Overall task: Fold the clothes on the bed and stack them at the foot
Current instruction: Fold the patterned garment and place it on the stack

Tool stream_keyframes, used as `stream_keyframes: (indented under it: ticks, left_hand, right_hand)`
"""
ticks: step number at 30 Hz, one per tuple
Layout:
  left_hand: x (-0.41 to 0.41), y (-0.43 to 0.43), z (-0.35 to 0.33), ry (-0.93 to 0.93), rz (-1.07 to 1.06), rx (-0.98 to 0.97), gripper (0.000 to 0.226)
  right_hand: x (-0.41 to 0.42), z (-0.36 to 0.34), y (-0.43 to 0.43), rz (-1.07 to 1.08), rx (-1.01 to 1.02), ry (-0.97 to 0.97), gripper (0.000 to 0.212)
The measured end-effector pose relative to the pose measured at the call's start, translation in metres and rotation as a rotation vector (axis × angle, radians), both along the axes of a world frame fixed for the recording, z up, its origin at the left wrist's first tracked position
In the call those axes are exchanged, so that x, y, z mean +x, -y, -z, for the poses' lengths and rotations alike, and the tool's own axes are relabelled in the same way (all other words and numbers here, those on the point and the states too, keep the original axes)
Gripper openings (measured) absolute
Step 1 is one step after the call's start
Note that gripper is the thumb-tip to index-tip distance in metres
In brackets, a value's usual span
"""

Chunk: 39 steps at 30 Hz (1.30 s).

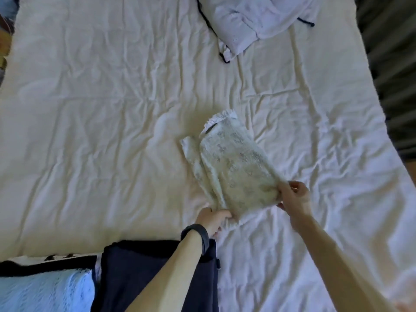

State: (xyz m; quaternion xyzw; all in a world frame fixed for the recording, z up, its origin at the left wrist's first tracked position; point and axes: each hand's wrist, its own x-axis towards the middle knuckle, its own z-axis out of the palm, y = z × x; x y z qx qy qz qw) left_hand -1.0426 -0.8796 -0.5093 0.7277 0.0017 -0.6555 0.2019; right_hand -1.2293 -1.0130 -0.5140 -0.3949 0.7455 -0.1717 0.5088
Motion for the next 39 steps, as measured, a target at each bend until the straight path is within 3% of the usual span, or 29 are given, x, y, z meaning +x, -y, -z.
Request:
stream_keyframes:
  ticks: [4, 8, 10, 12, 14, 15, 16, 18, 20, 23, 26, 30, 32, 39]
  left_hand:
    - [-0.102, -0.018, -0.021, -0.257, 0.319, 0.122, 0.021]
    - [-0.14, -0.015, -0.034, -0.443, 0.547, 0.216, 0.032]
    - [-0.13, -0.002, -0.035, -0.381, 0.794, 0.222, 0.049]
    - [-0.104, 0.023, -0.03, -0.009, 0.913, 0.067, 0.052]
    - [-0.069, 0.054, -0.021, 0.575, 0.783, -0.24, 0.042]
    - [-0.052, 0.073, -0.018, 0.752, 0.635, -0.39, 0.04]
    - [-0.038, 0.093, -0.013, 0.775, 0.517, -0.475, 0.049]
    - [-0.022, 0.13, 0.003, 0.53, 0.445, -0.414, 0.085]
    - [-0.01, 0.156, 0.02, 0.334, 0.582, -0.289, 0.093]
    - [-0.003, 0.172, 0.045, 0.212, 0.654, -0.192, 0.086]
    - [-0.011, 0.164, 0.051, 0.095, 0.582, -0.176, 0.051]
    - [-0.021, 0.138, 0.032, 0.045, 0.383, -0.331, 0.058]
    - [-0.021, 0.116, 0.005, 0.02, 0.277, -0.44, 0.047]
    - [0.013, -0.023, -0.141, -0.024, -0.011, -0.737, 0.042]
  right_hand:
    - [-0.104, -0.007, -0.027, -0.064, 0.017, -0.199, 0.031]
    - [-0.159, 0.003, -0.041, -0.049, 0.037, -0.245, 0.021]
    - [-0.165, 0.009, -0.048, -0.007, 0.019, -0.233, 0.027]
    - [-0.161, 0.012, -0.06, 0.126, 0.001, -0.163, 0.044]
    - [-0.15, 0.009, -0.074, 0.286, -0.033, -0.103, 0.064]
    - [-0.145, 0.008, -0.082, 0.34, -0.043, -0.076, 0.064]
    - [-0.141, 0.008, -0.088, 0.383, -0.045, -0.038, 0.062]
    - [-0.133, 0.008, -0.096, 0.442, 0.021, 0.055, 0.07]
    - [-0.126, 0.009, -0.098, 0.48, 0.125, 0.129, 0.077]
    - [-0.12, 0.016, -0.097, 0.557, 0.119, 0.197, 0.062]
    - [-0.115, 0.02, -0.103, 0.604, -0.011, 0.217, 0.044]
    - [-0.117, 0.002, -0.116, 0.564, -0.14, 0.247, 0.045]
    - [-0.119, -0.02, -0.125, 0.539, -0.248, 0.249, 0.043]
    - [-0.104, -0.149, -0.186, 0.31, -0.476, 0.297, 0.04]
